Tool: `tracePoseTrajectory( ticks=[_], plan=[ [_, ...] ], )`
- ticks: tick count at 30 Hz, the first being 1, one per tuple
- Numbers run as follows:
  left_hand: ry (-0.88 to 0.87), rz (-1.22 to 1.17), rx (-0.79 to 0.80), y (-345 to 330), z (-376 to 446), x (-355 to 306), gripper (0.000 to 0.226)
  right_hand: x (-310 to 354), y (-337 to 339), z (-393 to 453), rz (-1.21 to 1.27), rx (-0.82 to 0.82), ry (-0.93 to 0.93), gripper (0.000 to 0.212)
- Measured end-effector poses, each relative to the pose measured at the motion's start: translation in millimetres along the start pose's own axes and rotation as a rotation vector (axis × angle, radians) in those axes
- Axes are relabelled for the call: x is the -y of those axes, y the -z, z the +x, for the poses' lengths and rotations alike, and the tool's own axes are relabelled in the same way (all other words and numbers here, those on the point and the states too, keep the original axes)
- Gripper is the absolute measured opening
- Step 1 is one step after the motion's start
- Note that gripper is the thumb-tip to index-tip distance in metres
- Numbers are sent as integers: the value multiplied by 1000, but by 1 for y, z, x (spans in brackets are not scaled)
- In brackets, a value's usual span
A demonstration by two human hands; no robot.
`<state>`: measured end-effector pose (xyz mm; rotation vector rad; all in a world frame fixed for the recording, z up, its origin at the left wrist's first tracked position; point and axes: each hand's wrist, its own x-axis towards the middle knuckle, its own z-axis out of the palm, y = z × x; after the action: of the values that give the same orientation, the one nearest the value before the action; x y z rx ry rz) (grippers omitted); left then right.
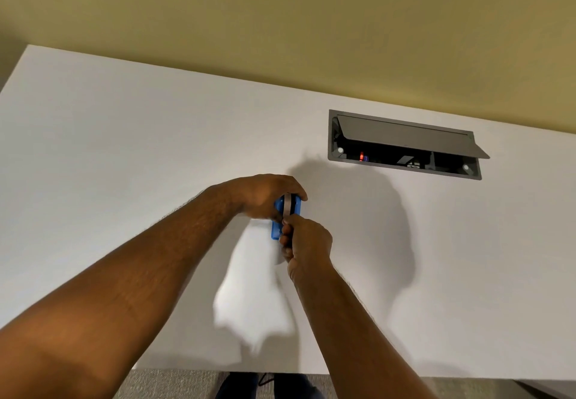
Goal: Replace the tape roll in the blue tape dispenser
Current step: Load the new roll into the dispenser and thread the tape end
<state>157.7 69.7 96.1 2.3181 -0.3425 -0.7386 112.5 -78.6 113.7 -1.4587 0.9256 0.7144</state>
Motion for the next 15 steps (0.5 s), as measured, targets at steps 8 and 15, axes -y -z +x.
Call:
tracePoseTrajectory(
  ticks=[8,15],
  plan=[
    [23,-29,4,-1,3,5,68,-11,2,-6,68,-40,60,13],
    [40,-102,-61,-3,-2,6,73,-1,4,-1,-499,-246,711,14]
  ],
)
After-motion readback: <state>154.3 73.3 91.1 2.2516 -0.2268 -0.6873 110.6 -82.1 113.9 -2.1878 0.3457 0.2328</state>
